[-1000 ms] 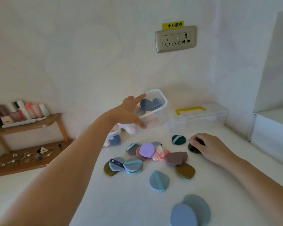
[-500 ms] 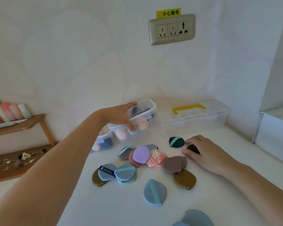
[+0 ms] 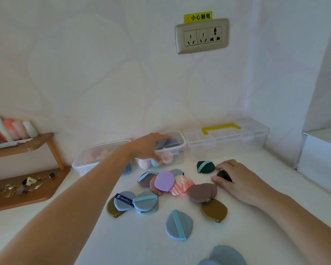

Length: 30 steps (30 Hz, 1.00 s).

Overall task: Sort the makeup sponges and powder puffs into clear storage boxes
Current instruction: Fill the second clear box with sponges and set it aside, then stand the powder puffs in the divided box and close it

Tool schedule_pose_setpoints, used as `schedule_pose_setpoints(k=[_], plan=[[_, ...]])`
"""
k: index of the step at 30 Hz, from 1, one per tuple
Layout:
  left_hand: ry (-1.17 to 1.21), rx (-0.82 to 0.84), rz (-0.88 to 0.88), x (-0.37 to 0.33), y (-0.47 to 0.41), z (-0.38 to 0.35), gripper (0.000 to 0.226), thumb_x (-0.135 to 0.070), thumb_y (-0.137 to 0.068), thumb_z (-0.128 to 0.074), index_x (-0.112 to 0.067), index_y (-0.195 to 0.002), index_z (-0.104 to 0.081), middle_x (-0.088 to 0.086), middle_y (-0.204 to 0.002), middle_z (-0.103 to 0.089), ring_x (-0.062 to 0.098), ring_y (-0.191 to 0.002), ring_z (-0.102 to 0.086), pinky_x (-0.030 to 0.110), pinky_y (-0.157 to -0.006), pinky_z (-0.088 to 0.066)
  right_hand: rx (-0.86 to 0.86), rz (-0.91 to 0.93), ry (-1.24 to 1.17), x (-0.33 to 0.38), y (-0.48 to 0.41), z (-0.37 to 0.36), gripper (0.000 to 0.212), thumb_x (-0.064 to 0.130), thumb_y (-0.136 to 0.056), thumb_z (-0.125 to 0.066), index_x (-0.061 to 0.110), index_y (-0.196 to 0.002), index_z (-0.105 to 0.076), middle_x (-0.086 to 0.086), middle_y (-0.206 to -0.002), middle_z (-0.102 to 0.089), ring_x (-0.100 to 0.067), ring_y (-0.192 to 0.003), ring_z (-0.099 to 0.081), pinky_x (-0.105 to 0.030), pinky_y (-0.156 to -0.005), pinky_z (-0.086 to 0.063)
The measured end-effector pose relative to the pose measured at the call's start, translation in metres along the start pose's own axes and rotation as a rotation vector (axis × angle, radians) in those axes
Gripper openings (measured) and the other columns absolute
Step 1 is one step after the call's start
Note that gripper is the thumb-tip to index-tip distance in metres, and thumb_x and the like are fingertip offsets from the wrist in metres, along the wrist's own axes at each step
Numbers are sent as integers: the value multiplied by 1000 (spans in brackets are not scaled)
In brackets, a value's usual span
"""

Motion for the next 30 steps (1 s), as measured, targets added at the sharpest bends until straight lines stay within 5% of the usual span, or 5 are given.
schedule_pose_setpoints(k=[5,9,12,19,30], plan=[[-10,-125,-15,-21,3,-1,72,-32,-78,-74,-31,-140,-38,-4,-144,-39,16,-127,-39,24,-98,-28,-82,-114,8,1,1,7,41,45,-98,-40,20,-130,-50,0,-129,-51,-17,-116,-50,-26,-94,-40],[9,-375,-198,-69,-7,-11,47,-32,-81,-71,-26,-124,-54,-3,-129,-51,13,-117,-47,18,-93,-31,-153,-382,169,-13,5,22,24,21,-101,-35,13,-82,-47,0,-85,-44,-18,-82,-47,-25,-69,-37],[-174,-398,-260,-93,-22,-32,46,-35,-81,-69,-22,-123,-53,0,-123,-53,17,-112,-49,28,-92,-40,-98,-491,209,-16,9,28,25,7,-93,-39,14,-69,-38,0,-86,-40,-18,-81,-45,-25,-67,-35],[-337,-472,-230,-113,-45,-48,31,-26,-86,-63,-14,-113,-52,4,-112,-57,19,-98,-53,28,-79,-44,-102,-484,235,-18,9,26,23,8,-93,-39,12,-107,-55,-5,-112,-53,-20,-103,-54,-25,-69,-35],[-499,-400,-295,-151,-15,10,42,-22,-82,-67,-8,-117,-50,8,-114,-54,21,-99,-50,21,-72,-32,-206,-495,91,-28,15,27,25,23,-99,-37,10,-112,-54,-6,-114,-54,-22,-105,-55,-25,-74,-37]])
Point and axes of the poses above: each hand's wrist, its own y-axis away from the middle knuckle, its own z-axis out of the back of the hand, x = y × z, the point moved 1 cm from there along -y, towards the middle knuckle
